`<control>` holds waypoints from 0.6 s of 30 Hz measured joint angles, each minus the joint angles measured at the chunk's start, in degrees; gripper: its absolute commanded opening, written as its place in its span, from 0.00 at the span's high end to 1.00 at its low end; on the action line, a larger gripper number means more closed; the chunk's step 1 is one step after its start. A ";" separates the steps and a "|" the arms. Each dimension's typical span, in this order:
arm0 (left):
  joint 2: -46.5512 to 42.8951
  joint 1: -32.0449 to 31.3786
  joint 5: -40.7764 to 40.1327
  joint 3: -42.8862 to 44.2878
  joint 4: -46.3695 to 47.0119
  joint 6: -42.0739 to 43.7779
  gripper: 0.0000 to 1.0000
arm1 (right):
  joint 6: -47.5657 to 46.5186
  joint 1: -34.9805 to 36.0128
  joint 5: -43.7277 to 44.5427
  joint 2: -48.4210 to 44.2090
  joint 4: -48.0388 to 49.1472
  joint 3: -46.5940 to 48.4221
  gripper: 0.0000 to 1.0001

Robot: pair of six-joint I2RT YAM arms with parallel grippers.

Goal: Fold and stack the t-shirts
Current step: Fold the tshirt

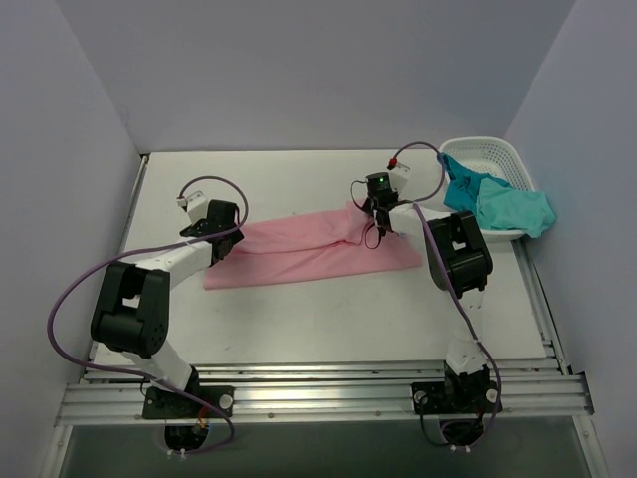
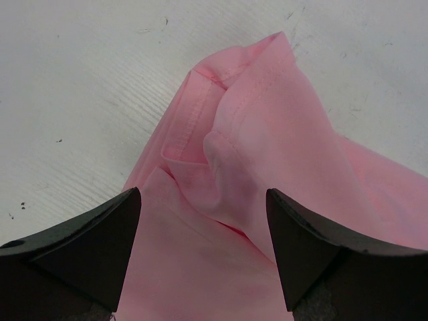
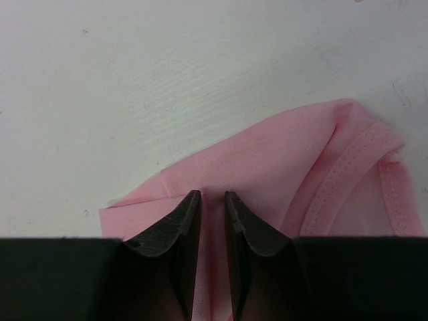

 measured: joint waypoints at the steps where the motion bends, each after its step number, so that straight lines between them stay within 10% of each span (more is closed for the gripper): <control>1: 0.00 0.00 -0.02 0.00 0.00 0.00 0.16 | 0.00 0.00 0.00 0.00 0.00 0.00 0.82; 18: 0.00 0.00 -0.11 0.00 0.39 0.02 0.16 | 0.15 2.64 -0.15 0.00 -0.04 0.96 0.68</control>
